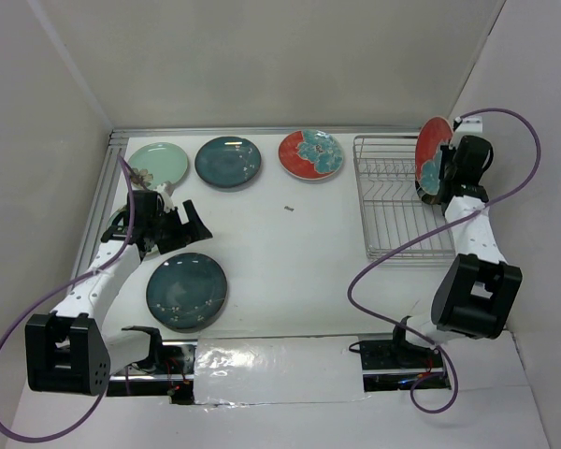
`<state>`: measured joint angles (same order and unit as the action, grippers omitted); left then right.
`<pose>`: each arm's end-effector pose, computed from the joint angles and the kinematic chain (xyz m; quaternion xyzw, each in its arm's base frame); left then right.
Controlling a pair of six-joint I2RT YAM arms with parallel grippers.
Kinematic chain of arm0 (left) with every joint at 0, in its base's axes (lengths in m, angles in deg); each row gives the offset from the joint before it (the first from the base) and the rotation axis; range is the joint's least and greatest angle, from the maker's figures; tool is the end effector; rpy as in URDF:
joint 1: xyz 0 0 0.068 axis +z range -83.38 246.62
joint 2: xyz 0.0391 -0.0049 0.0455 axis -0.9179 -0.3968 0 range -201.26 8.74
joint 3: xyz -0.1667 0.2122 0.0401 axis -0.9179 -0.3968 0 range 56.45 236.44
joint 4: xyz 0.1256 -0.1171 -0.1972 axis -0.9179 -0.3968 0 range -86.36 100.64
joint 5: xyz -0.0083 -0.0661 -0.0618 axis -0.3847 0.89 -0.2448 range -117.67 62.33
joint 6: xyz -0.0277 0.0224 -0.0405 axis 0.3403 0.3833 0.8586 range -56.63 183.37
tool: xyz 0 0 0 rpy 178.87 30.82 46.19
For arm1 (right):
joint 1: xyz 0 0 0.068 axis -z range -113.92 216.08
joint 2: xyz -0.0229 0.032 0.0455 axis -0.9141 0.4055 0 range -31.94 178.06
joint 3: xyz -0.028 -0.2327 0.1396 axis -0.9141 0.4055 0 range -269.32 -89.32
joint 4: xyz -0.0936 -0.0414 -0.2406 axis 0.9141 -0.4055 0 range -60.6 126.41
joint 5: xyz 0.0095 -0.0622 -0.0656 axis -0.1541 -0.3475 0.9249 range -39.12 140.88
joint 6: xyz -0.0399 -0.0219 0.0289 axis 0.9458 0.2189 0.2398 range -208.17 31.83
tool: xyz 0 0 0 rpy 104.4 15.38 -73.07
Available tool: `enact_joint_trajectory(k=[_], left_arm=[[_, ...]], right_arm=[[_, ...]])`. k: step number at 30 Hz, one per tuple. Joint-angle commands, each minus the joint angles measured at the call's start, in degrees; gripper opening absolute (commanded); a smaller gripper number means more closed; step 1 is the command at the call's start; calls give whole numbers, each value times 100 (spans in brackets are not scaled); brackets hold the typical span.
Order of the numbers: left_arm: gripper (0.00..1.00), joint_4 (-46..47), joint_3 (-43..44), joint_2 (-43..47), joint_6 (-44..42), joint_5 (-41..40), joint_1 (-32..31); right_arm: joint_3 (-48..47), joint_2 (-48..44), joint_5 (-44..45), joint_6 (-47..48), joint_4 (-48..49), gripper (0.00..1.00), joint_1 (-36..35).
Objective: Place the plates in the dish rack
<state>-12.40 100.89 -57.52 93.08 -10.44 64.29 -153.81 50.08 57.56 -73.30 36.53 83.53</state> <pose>0.2394 -0.0202 0.2437 -0.1602 0.9006 -0.2378 0.3266 0.3224 -0.1057 0.3258 0.0526 0.8036 -0.2096 0.5546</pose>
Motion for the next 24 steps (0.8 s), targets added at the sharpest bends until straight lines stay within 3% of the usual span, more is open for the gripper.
enact_joint_trajectory(k=[1,6,9,10,11,12,15,24], left_arm=[[99,134,-15,-1,-168,61,31],[99,134,-15,-1,-168,8,31],[99,82,-15,-1,-168,-44,31],[99,81,-15,-1,-168,-45,31],[99,81,-15,-1,-168,-45,31],[99,81,-15,-1,-168,-45,31],[99,81,-15,-1,-168,-45,31],[99,81,-15,227,-168,-97,31]], right_arm=[[-64,-151,0,-20,1473,0,21],[-2,-46,-184,-317,1368,0,21],[-2,7,-368,-467,1166,7,21],[-2,59,-369,-529,1079,17,-40],[-2,60,-421,-529,1078,18,-40],[-54,60,-422,-608,939,27,-92],[-108,113,-422,-679,692,41,-223],[-686,-256,-88,-793,-62,63,-883]])
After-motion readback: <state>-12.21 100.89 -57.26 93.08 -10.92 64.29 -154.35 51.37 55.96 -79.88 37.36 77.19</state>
